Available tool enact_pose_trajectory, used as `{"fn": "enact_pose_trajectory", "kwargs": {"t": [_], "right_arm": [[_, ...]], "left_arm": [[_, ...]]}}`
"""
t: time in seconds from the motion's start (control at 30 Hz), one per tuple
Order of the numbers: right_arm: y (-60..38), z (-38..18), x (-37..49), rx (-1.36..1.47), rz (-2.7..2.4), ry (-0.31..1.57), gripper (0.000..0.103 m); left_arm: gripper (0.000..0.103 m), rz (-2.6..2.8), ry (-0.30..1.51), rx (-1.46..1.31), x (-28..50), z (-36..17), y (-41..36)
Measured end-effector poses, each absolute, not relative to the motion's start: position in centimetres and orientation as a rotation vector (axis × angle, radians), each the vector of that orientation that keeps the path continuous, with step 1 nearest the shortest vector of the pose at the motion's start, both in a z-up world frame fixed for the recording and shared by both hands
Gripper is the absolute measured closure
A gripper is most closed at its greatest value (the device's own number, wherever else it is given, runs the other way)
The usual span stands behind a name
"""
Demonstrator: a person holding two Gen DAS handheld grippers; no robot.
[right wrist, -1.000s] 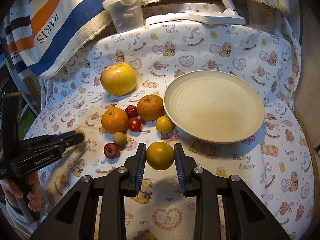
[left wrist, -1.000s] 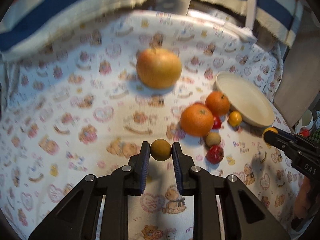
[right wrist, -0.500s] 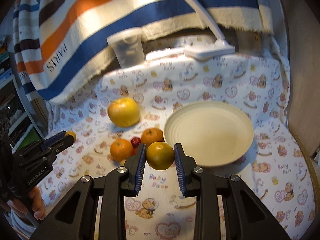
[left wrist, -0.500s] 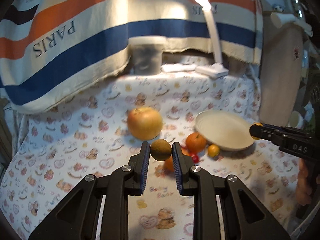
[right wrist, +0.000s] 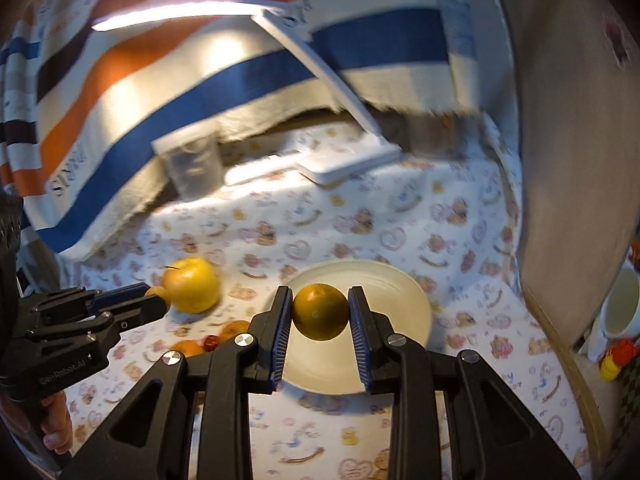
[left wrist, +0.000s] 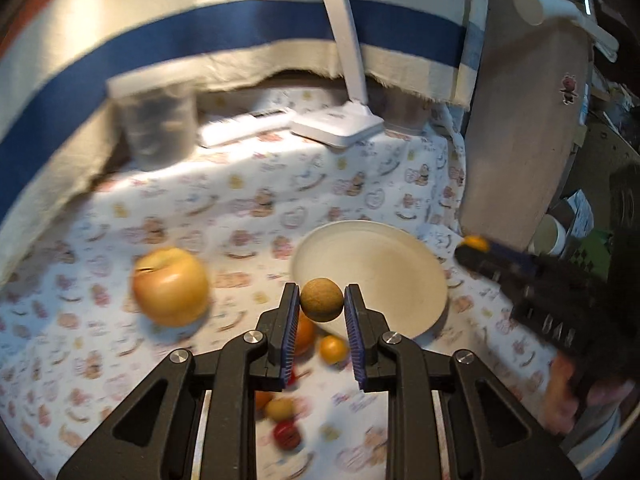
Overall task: Organize fruits
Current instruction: 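Carry both fruits over the white plate and open both tools to drop them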
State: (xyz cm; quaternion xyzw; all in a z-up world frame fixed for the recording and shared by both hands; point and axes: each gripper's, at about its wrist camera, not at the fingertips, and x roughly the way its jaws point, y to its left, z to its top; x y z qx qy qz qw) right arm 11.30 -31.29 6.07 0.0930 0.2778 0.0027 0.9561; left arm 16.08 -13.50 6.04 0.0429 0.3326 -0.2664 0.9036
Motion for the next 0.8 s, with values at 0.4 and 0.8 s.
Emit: {"fn": "enact_pose_trajectory", "kwargs": {"t": [0.4,0.8], "right_arm": [[-31.6,1.0,14.4,0.208,0.038,0.762,0.073],[-31.2,-1.2,15.5,0.184,0.021,0.867,0.073]], "left_arm": [[0.081,-0.575,0.846,0.066,20.1,-0.6,-17.4],[0.081,-0.573,0.849,0.068,20.4,-1.2,-17.4]]}}
